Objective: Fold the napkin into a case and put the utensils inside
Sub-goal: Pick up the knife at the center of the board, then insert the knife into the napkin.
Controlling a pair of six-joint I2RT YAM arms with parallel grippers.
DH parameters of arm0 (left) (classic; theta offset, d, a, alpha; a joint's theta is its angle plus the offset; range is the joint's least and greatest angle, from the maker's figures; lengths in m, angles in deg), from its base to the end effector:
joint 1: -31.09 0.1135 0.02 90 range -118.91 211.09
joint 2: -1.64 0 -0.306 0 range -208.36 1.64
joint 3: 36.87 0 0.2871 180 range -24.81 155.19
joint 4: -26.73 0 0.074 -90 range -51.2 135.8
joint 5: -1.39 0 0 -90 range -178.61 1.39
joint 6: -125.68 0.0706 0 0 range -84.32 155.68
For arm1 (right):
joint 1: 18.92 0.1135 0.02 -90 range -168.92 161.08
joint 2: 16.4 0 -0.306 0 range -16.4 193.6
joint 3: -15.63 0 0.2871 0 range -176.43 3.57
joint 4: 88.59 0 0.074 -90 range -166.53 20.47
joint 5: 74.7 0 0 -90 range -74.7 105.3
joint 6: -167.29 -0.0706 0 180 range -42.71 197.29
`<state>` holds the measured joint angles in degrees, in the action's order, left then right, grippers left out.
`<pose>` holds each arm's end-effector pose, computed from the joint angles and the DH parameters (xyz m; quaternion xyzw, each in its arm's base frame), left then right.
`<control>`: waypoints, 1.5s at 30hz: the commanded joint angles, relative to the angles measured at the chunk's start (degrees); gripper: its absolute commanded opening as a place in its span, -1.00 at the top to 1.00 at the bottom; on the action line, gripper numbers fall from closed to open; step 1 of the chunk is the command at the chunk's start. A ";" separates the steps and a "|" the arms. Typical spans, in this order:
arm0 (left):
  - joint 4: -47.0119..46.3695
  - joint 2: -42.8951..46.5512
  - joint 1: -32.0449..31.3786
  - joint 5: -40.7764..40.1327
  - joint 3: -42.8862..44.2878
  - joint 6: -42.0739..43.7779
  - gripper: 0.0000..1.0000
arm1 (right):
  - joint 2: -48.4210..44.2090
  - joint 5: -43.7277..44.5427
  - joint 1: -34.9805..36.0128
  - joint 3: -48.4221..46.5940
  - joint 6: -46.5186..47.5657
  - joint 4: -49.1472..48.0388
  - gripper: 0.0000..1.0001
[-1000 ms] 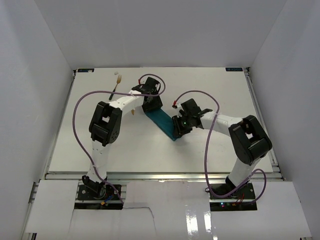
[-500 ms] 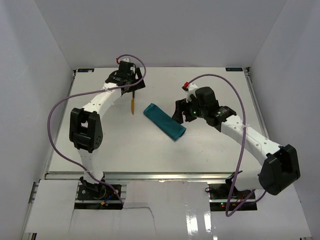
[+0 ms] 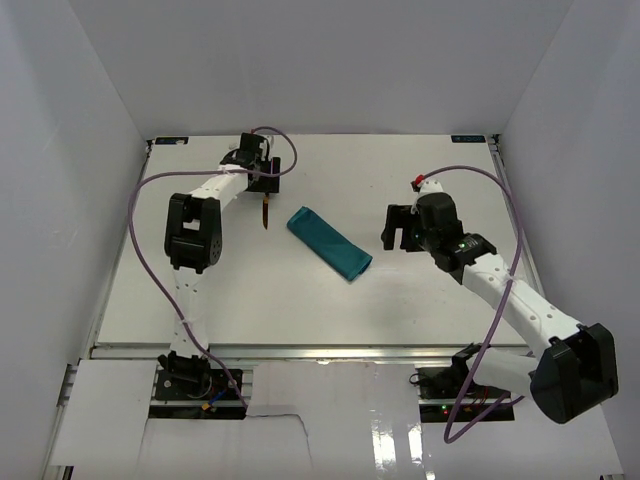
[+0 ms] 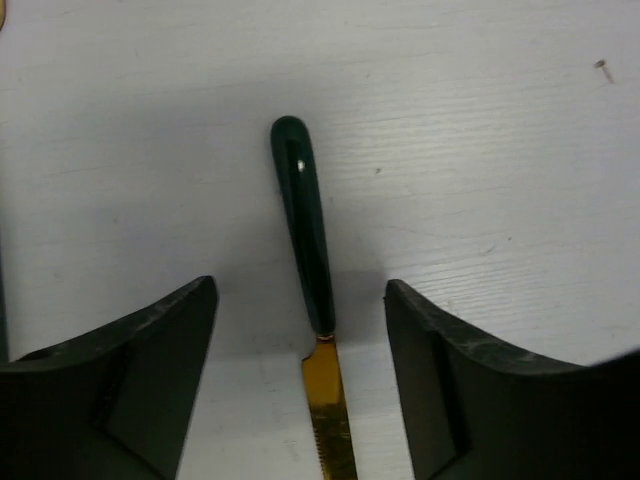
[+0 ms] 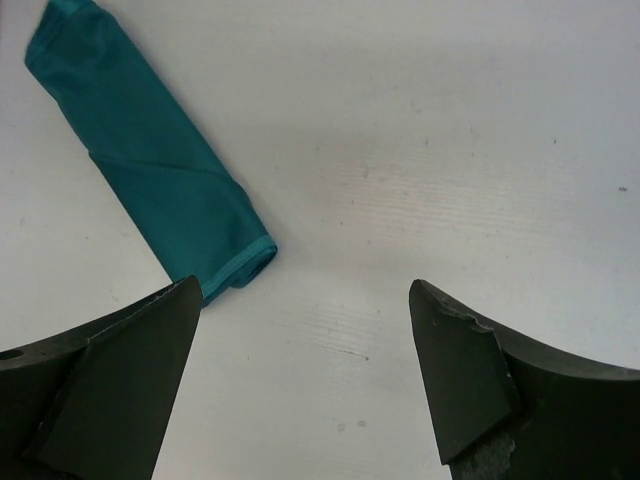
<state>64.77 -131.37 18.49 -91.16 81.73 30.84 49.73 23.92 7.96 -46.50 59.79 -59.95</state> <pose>0.5812 -0.1267 0.1512 0.0569 0.9449 -0.0280 0.3212 0.2756 0.1279 0.2957 -0.0356 0.8749 0.1197 0.4680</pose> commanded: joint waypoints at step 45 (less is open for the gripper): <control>5.84 35.72 -9.81 25.23 -24.98 60.47 1.00 | 44.69 -27.34 -0.42 -24.37 28.12 2.67 0.24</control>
<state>68.23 -96.09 8.44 -64.42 56.79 84.02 92.51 -0.47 7.45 -66.36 81.94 -58.00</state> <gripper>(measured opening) 0.037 0.383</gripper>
